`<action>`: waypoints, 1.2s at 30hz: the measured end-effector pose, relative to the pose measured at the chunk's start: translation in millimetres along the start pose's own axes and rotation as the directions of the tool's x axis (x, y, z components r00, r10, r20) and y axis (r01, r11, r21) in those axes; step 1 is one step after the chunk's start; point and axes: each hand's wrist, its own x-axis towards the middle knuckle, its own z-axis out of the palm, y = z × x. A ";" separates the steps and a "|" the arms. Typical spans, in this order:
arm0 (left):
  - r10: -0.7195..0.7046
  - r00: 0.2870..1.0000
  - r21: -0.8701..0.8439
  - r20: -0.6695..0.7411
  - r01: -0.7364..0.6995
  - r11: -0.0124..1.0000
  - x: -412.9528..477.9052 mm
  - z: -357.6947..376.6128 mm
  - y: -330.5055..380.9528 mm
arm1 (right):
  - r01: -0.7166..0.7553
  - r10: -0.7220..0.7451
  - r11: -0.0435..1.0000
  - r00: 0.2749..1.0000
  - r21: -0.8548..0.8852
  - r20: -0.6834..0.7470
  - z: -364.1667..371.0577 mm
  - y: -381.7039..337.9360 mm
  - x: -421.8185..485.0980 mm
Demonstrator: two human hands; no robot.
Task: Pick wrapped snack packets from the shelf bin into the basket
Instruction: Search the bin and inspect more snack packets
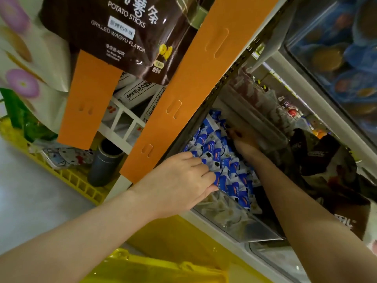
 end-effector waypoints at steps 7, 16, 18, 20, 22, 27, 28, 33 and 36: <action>0.021 1.000 0.006 -0.017 -0.021 1.000 -1.3 1.6 -1.9 | -0.003 -0.011 0.995 0.992 -0.104 -0.129 -21.6 17.6 10.4; 0.027 0.999 0.002 -0.016 -0.027 1.000 -1.5 2.2 -4.2 | -0.145 0.141 0.987 0.988 -0.062 -0.068 -8.6 22.4 19.6; 0.023 1.000 0.009 -0.008 -0.023 1.000 -1.7 0.9 -4.2 | -0.166 0.164 0.986 0.981 -0.017 -0.099 -5.9 18.9 16.9; 0.003 1.000 0.014 0.011 -0.003 1.000 -1.5 -0.4 -2.9 | -0.150 0.156 0.987 0.971 0.048 -0.179 -7.5 11.9 12.2; -0.017 0.999 0.019 0.032 0.017 1.000 -1.6 -0.9 -0.4 | -0.089 0.110 0.992 0.951 0.084 -0.290 -14.1 1.1 4.6; -0.077 0.992 0.081 0.096 0.069 0.994 -2.8 -5.6 8.4 | 0.131 -0.044 0.973 0.912 0.188 -0.408 -36.4 -31.8 -36.7; -0.094 0.988 0.102 0.124 0.082 0.991 -3.3 -7.2 11.1 | 0.176 -0.093 0.969 0.910 0.173 -0.405 -39.5 -35.5 -48.3; -0.317 0.931 0.040 0.182 0.315 0.948 -4.5 -15.2 32.3 | 0.338 -0.233 0.922 0.875 0.191 -0.424 -51.4 -39.7 -124.5; -0.521 0.839 -0.280 0.159 0.544 0.791 -6.8 -25.9 52.0 | 0.426 -0.284 0.840 0.873 0.336 -0.396 -57.0 -37.8 -174.2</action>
